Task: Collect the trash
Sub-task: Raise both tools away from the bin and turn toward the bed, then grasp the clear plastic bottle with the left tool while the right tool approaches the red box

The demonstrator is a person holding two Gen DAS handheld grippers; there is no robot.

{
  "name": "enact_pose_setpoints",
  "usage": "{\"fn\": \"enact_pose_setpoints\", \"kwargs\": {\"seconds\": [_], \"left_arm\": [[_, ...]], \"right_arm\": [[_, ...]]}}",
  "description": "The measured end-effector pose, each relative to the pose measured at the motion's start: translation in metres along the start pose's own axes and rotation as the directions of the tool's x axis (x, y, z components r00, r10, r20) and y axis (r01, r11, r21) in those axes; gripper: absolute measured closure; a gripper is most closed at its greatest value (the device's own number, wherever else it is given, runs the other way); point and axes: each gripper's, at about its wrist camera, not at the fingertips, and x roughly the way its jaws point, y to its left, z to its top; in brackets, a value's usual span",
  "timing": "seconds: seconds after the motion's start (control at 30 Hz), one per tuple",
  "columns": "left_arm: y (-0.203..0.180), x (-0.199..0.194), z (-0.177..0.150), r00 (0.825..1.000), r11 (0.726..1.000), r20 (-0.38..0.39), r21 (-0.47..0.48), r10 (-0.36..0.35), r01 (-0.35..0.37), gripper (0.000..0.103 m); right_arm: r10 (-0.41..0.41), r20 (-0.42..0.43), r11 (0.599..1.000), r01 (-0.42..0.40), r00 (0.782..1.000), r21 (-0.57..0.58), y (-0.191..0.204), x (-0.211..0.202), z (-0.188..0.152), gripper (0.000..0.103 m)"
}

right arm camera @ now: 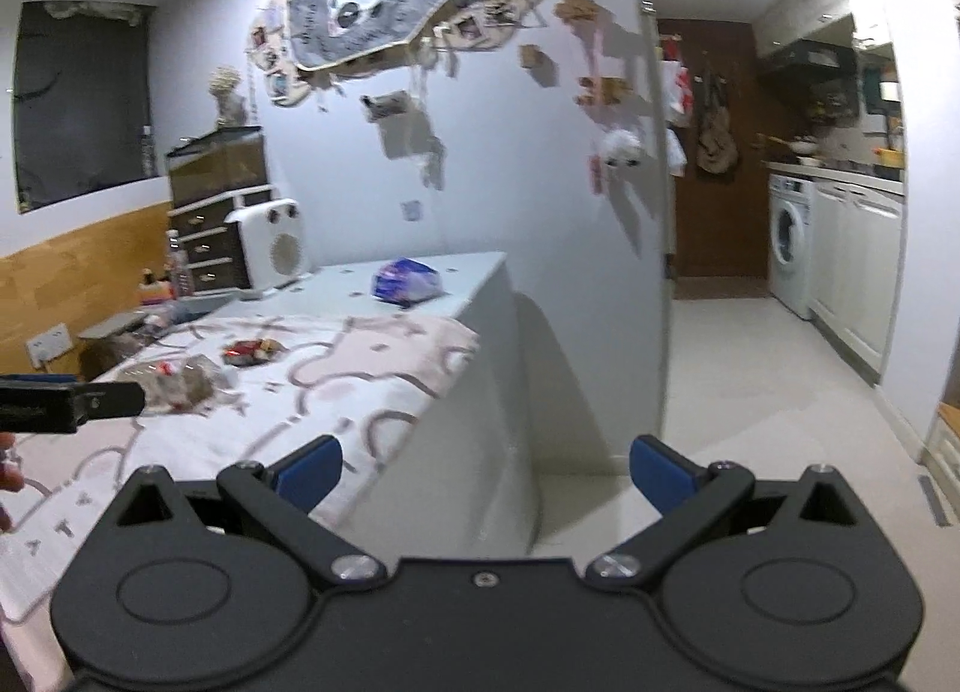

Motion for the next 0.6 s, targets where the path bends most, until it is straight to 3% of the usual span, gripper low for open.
{"fn": "enact_pose_setpoints", "kwargs": {"seconds": [0.17, 0.37, 0.47, 0.6], "left_arm": [[0.042, 0.04, 0.02, 0.999, 0.993, -0.033, -0.117, 0.012, -0.015, 0.0], [0.076, 0.105, 0.029, 0.998, 0.962, -0.064, -0.274, -0.023, 0.005, 0.0], [0.09, 0.14, 0.029, 0.997, 0.932, -0.071, -0.363, -0.032, 0.004, 0.0], [0.107, 0.173, 0.02, 0.999, 0.875, -0.051, -0.483, -0.011, -0.015, 0.0]], "right_arm": [[0.042, 0.02, 0.999, -0.041, 0.999, -0.036, 0.03, 0.025, 0.018, 0.0], [0.095, 0.012, 0.994, -0.094, 0.995, -0.049, 0.055, 0.067, 0.038, 0.0], [0.112, 0.0, 0.992, -0.112, 0.994, -0.053, 0.064, 0.093, 0.046, 0.004], [0.158, -0.025, 0.986, -0.159, 0.987, -0.051, 0.076, 0.133, 0.056, 0.017]]}}
